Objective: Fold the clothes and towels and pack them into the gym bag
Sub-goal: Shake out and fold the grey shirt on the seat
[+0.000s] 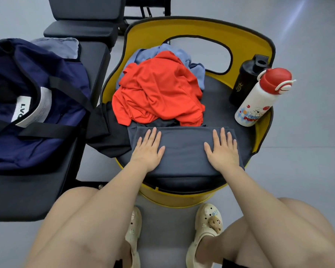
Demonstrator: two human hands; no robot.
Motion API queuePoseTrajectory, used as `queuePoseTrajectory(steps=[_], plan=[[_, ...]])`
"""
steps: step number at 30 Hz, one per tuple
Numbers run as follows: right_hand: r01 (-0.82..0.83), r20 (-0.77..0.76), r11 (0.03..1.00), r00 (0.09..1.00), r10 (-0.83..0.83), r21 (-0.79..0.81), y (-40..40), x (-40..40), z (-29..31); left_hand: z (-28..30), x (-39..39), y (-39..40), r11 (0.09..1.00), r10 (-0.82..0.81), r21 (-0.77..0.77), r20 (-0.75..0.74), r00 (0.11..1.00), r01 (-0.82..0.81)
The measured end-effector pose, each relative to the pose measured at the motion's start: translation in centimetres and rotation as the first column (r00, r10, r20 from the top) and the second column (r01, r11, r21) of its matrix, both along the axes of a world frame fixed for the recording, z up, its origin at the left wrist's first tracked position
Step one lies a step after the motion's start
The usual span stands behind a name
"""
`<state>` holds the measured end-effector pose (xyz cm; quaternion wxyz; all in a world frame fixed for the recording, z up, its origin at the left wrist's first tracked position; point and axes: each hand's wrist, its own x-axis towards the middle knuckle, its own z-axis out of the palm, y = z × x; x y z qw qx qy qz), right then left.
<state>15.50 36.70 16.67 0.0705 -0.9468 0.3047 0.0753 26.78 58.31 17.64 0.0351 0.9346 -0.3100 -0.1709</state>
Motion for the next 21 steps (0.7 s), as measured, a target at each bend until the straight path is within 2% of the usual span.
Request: queuePoseTrajectory(steps=[2,5,8,15,19,21], plan=[[-0.034,0.053,0.998,0.998,0.037,-0.049,1.1,0.6,0.6,0.6,0.0,-0.3,0.999,-0.018,0.043,0.077,0.997,0.015],[-0.248,0.236,0.968,0.939,0.249,-0.032,4.3,1.6,1.0,1.0,-0.9,-1.2,0.998,-0.066,0.019,0.260,0.963,0.063],[-0.398,0.183,0.917,0.904,0.388,0.024,6.1,1.9,-0.2,0.5,-1.9,-2.3,0.989,-0.146,0.051,0.250,0.957,0.137],[-0.279,0.143,0.960,0.950,0.278,-0.016,4.1,1.1,-0.9,-0.2,-1.1,-0.1,0.992,-0.092,0.098,0.188,0.978,0.074],[-0.202,0.025,0.979,0.979,0.202,-0.005,3.2,0.3,-0.4,0.3,-0.4,1.1,0.985,-0.133,0.131,0.170,0.976,0.111],[-0.195,-0.035,0.981,0.980,0.195,-0.002,3.4,0.4,0.3,1.0,-0.2,1.3,0.990,-0.131,0.072,0.123,0.984,0.122]])
